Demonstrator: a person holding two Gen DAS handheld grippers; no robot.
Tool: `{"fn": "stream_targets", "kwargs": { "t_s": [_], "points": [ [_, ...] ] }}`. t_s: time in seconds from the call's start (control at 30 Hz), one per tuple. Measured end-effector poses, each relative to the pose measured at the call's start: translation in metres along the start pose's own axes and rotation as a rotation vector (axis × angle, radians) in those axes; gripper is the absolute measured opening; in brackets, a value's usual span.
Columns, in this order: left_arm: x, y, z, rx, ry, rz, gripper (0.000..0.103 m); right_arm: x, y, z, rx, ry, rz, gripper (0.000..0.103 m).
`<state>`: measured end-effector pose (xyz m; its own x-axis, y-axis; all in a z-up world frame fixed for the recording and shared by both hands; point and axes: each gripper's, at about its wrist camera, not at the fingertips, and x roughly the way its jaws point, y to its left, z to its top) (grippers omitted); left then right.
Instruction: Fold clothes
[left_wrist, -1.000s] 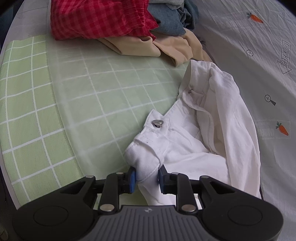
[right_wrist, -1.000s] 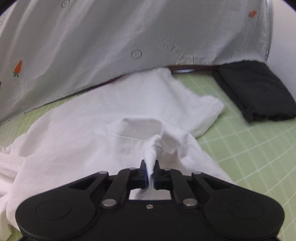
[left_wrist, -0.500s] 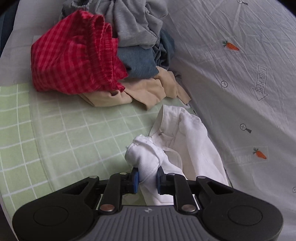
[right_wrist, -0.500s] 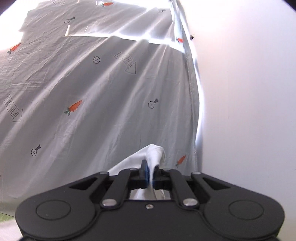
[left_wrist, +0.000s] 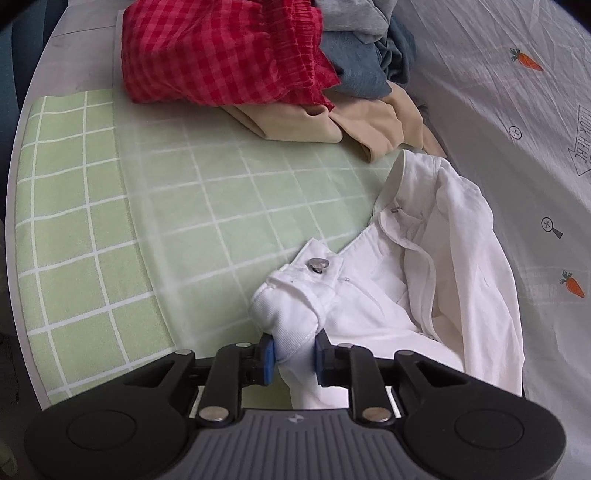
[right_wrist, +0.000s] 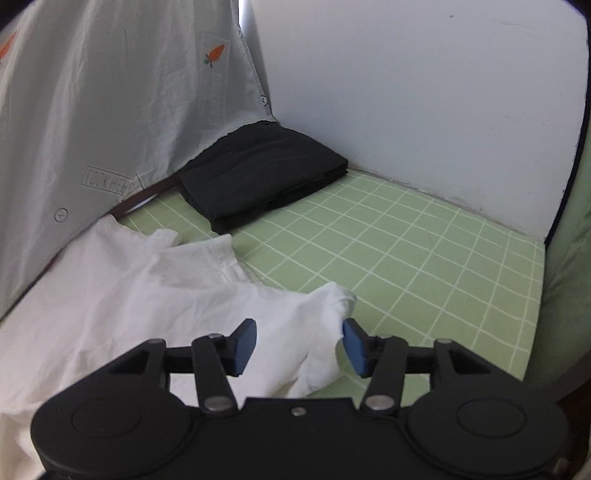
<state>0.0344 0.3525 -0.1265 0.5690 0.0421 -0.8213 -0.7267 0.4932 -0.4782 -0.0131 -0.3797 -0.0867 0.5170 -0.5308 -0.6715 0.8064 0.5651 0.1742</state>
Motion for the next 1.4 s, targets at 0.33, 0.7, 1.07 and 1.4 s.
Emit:
{"fn": "stream_targets", "kwargs": {
  "t_s": [0.33, 0.7, 1.07, 1.4],
  "points": [
    [-0.001, 0.029, -0.006, -0.236, 0.086, -0.093, 0.026, 0.054, -0.008, -0.009, 0.652, 0.223, 0.24, 0.059],
    [0.002, 0.017, -0.018, -0.217, 0.152, -0.072, 0.033, 0.0, 0.025, 0.014, 0.489, 0.094, 0.213, 0.058],
    [0.013, 0.005, -0.029, -0.201, 0.219, -0.063, 0.039, 0.046, 0.025, 0.006, 0.585, 0.296, 0.206, 0.059],
    [0.013, 0.011, -0.032, -0.24, 0.229, -0.044, 0.041, 0.094, 0.009, 0.0, 0.773, 0.388, 0.015, 0.061]
  ]
}}
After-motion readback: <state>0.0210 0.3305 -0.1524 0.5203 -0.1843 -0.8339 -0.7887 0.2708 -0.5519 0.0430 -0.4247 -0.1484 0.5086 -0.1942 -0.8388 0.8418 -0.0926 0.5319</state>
